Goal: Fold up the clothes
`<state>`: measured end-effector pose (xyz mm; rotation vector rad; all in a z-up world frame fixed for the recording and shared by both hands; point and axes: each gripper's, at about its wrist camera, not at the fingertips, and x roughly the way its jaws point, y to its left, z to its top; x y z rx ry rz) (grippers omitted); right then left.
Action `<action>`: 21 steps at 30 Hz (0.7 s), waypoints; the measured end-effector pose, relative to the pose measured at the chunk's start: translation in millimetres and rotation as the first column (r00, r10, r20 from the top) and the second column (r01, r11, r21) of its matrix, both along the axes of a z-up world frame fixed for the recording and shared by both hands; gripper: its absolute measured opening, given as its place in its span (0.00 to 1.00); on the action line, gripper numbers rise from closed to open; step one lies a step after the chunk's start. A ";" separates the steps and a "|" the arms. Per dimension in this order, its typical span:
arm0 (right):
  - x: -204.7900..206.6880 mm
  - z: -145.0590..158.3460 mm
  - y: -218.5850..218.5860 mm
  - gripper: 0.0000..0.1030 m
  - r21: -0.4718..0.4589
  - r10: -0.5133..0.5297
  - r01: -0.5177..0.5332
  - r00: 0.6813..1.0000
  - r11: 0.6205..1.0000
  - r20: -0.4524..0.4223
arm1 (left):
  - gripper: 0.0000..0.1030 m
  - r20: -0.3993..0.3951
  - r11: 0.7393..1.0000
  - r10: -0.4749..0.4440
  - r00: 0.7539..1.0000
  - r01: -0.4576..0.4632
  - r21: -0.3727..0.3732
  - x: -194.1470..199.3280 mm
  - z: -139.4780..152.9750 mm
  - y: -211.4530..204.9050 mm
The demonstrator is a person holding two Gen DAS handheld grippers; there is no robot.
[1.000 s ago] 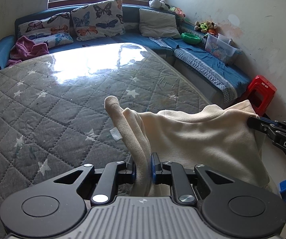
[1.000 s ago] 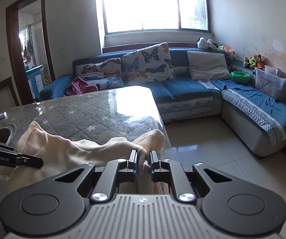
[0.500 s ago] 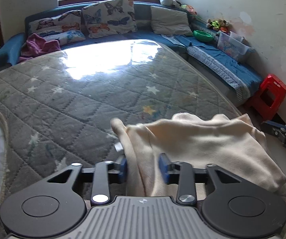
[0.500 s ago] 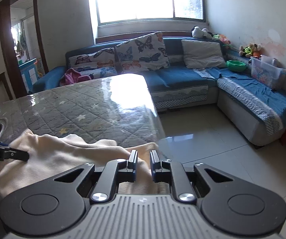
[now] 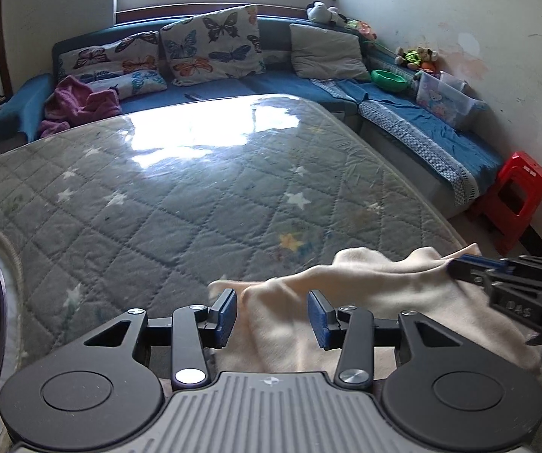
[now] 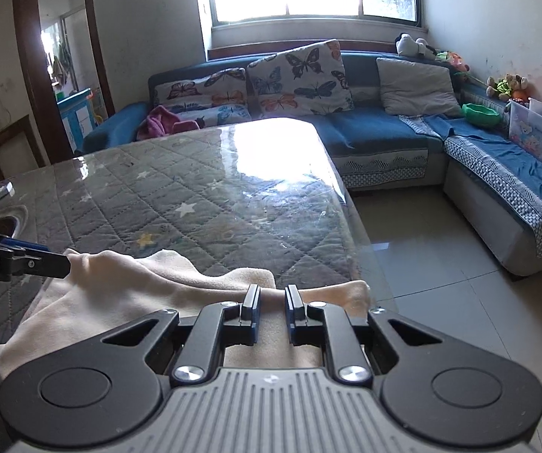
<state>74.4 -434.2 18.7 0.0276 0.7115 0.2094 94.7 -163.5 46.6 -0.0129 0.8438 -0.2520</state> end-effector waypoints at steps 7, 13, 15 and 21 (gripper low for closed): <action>8.5 -8.6 3.2 0.18 -0.016 0.004 -0.005 1.000 1.000 -0.009 | 0.44 0.004 0.999 -0.034 0.999 0.034 0.005 10.7 -5.3 -17.5; -0.5 -1.5 3.6 0.20 -0.017 0.015 -0.015 1.000 1.000 0.009 | 0.44 0.002 0.999 -0.050 0.999 0.050 0.013 17.9 -11.7 -27.4; -6.6 1.9 7.1 0.21 -0.010 0.036 -0.036 0.999 0.999 0.014 | 0.44 -0.002 0.998 -0.054 0.999 0.054 0.019 20.4 -14.8 -28.9; -10.9 -0.8 27.9 0.28 -0.039 0.115 -0.114 0.993 0.993 0.006 | 0.44 0.001 0.998 -0.059 0.998 0.059 0.035 23.9 -20.6 -32.0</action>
